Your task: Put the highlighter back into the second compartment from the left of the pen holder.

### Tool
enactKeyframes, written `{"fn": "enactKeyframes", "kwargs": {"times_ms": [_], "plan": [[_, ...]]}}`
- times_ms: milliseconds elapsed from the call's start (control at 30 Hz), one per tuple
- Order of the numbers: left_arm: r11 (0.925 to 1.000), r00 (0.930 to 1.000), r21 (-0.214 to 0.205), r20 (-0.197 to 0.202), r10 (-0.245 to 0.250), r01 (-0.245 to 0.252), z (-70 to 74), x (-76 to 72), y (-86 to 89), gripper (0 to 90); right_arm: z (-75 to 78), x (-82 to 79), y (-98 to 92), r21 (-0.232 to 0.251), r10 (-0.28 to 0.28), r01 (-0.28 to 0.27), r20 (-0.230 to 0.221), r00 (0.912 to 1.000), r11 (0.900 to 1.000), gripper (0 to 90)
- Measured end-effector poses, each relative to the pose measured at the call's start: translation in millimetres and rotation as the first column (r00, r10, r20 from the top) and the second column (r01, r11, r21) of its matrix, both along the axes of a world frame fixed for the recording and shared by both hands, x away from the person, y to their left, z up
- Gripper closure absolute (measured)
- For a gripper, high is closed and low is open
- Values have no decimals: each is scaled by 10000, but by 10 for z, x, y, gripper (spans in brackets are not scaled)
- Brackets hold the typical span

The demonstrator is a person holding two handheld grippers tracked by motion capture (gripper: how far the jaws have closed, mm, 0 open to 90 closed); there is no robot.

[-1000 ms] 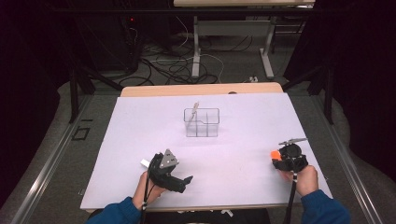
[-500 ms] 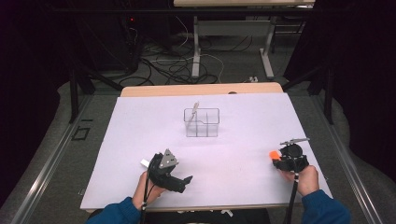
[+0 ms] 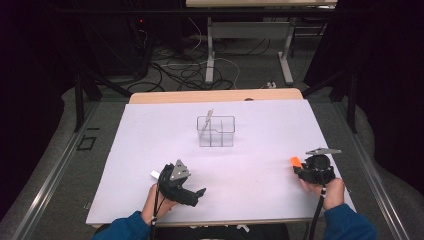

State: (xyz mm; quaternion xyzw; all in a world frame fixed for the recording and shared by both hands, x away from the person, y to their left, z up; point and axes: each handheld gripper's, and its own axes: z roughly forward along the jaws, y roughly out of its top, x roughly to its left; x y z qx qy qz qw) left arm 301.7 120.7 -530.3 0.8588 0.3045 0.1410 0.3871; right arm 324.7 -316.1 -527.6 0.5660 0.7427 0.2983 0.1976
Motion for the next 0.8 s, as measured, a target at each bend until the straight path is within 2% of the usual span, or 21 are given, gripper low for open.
{"fn": "enactKeyframes", "kwargs": {"times_ms": [167, 433, 800], "plan": [[10000, 10000, -3, 1, -1, 1, 0, 0, 0, 6, 28, -14, 15, 266, 275, -286, 399, 9988, 9992, 647], [10000, 10000, 3, 8, -5, 5, 0, 3, 0, 6, 64, -35, 68, 363, 533, -567, 881, 9947, 9977, 647], [10000, 10000, -10, -2, -4, 4, -4, 4, -4, 6, 96, -9, 171, 338, 960, -1000, 1054, 9898, 9944, 647]]}}
